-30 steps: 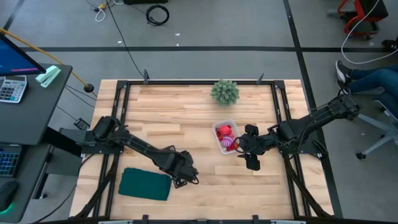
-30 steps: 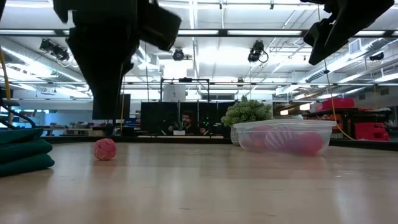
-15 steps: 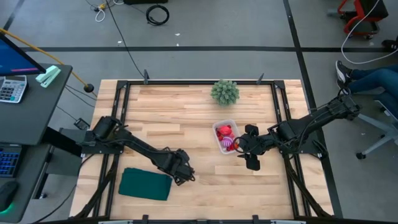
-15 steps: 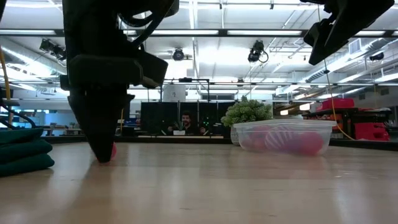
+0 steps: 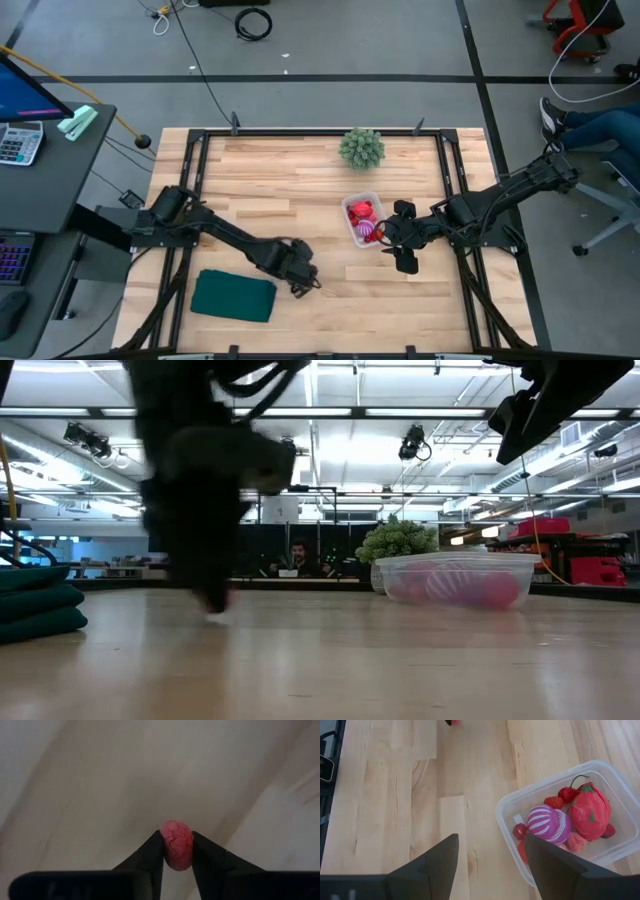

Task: Pick and placing Produce into tupperware
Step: Put the pink peach into the transparent bin

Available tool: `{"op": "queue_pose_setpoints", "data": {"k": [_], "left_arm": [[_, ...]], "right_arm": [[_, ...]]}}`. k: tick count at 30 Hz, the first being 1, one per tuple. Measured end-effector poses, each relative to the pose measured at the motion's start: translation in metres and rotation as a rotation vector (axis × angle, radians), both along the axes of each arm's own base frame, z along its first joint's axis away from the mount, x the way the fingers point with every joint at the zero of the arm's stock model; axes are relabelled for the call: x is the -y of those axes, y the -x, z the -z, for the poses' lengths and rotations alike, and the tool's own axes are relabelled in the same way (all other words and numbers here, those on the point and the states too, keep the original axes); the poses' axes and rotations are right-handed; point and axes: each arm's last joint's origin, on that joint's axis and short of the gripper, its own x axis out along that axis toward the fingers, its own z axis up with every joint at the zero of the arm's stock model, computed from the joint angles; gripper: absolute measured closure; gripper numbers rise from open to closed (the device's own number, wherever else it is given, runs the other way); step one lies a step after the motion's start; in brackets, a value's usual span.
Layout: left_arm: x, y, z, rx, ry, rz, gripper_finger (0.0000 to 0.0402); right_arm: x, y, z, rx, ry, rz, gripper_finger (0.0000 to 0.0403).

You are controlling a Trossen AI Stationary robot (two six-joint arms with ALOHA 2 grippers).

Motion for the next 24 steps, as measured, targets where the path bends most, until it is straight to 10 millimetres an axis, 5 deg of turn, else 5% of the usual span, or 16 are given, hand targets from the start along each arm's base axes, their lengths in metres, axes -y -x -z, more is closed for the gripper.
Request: {"op": "queue_pose_setpoints", "data": {"k": [6,15,24], "left_arm": [[-0.019,-0.037,-0.02,0.258,-0.013,0.076,0.0323],[-0.079,-0.083,-0.054,0.655,-0.12,0.195,0.0303],[-0.119,-0.098,-0.034,0.678,-0.142,0.266,0.0296]], "right_arm": [[0.0,0.0,0.0,0.001,0.0,0.0,0.0167],[0.0,0.0,0.0,0.0,0.004,-0.005,0.0167],[0.0,0.0,0.0,0.001,0.019,-0.025,0.0167]]}}
